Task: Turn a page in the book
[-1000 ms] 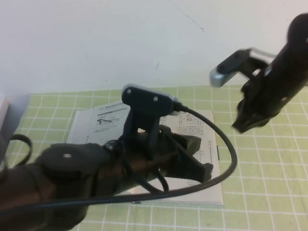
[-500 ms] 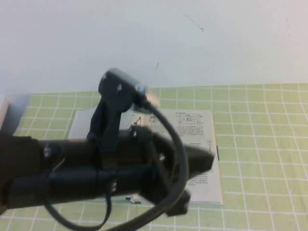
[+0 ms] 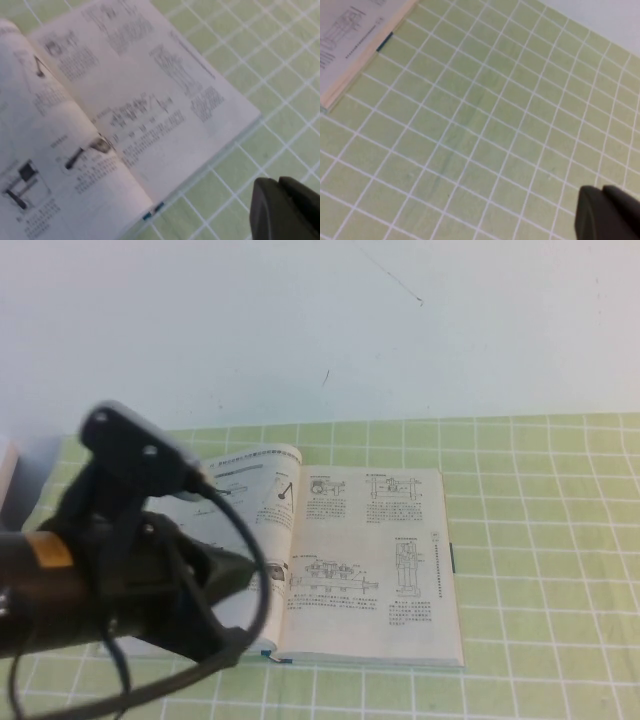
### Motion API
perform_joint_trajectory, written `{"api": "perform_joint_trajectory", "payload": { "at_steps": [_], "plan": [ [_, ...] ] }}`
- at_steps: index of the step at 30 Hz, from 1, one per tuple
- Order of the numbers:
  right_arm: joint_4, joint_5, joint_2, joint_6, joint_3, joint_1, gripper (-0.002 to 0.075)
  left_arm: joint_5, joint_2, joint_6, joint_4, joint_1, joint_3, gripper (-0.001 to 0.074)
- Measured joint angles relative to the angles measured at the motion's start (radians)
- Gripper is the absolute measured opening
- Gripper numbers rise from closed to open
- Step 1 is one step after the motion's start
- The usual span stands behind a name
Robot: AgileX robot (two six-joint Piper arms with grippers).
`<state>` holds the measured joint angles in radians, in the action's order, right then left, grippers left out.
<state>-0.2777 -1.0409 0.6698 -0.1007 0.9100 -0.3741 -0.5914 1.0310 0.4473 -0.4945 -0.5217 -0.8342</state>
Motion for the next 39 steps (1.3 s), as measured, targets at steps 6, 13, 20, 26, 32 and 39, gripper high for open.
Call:
{"api": "perform_joint_trajectory", "payload": {
  "at_steps": [6, 13, 20, 26, 32, 39],
  "plan": [
    [-0.035, 0.092, -0.250, 0.111, -0.228, 0.000, -0.0002, 0.223, -0.170, -0.017, 0.013, 0.002, 0.126, -0.0004],
    [-0.035, 0.202, -0.361, 0.164, -0.323, 0.000, -0.0002, 0.463, -0.360, 0.031, 0.013, 0.002, 0.351, -0.0004],
    [-0.030, 0.379, -0.363, 0.166, -0.395, 0.000, -0.0002, 0.646, -0.501, 0.082, -0.028, 0.002, 0.511, -0.0004],
    [-0.022, 0.463, -0.363, 0.164, -0.462, 0.000, -0.0002, 0.661, -0.519, 0.087, -0.044, 0.002, 0.522, -0.0002],
    [0.045, 0.400, -0.363, 0.169, -0.490, 0.000, -0.0002, 0.661, -0.519, 0.090, -0.047, 0.002, 0.524, -0.0002],
    [0.076, 0.270, -0.363, 0.169, -0.492, 0.000, -0.0003, 0.661, -0.519, 0.090, -0.047, 0.002, 0.524, -0.0002]
  ]
}}
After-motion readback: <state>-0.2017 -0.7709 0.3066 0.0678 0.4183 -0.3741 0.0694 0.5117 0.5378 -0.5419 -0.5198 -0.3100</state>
